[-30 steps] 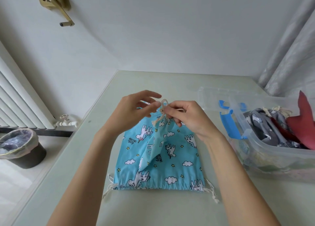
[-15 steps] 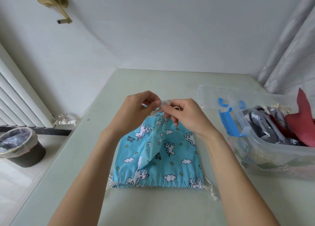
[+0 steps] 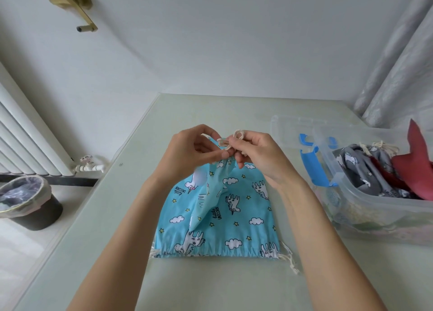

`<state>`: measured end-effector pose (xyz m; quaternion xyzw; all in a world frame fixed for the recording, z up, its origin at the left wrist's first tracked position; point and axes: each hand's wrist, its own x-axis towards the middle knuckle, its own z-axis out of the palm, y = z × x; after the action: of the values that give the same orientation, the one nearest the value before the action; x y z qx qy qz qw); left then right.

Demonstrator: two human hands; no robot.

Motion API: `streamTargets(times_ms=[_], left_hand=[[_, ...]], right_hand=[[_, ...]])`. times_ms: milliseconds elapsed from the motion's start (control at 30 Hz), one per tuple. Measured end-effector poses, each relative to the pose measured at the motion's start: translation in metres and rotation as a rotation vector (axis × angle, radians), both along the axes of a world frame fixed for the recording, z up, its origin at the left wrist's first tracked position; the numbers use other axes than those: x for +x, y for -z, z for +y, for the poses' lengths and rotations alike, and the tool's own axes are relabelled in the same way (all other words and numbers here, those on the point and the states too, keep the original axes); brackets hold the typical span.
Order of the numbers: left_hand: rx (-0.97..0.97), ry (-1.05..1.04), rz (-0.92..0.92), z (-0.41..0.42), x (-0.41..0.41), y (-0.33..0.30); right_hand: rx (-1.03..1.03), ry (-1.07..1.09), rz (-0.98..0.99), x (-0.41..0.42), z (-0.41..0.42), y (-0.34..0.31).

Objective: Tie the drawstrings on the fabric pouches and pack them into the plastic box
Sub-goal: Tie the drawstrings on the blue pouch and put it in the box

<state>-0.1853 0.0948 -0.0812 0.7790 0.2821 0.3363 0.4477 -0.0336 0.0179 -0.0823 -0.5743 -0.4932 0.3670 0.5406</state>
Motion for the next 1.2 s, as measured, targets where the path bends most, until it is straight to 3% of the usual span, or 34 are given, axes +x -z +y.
streamTargets(times_ms=[367,633,733,933,1200], left_hand=[[-0.102,0.055,0.026,0.006,-0.005,0.005],[0.032,0.058,0.053,0.006,-0.003,0.006],[0.012,0.102,0.075,0.009,-0.007,0.005],[-0.148,0.153,0.066,0.005,-0.005,0.003],[-0.160,0.123,0.017,0.001,-0.002,0.004]], right_hand=[[0.006,-0.151,0.118,0.003,-0.001,0.006],[0.160,-0.024,-0.146,0.005,-0.003,-0.001],[0.220,0.041,-0.267,0.002,0.000,0.002],[0.271,0.097,-0.315,0.003,-0.004,0.000],[0.324,0.106,-0.568,0.001,-0.007,-0.008]])
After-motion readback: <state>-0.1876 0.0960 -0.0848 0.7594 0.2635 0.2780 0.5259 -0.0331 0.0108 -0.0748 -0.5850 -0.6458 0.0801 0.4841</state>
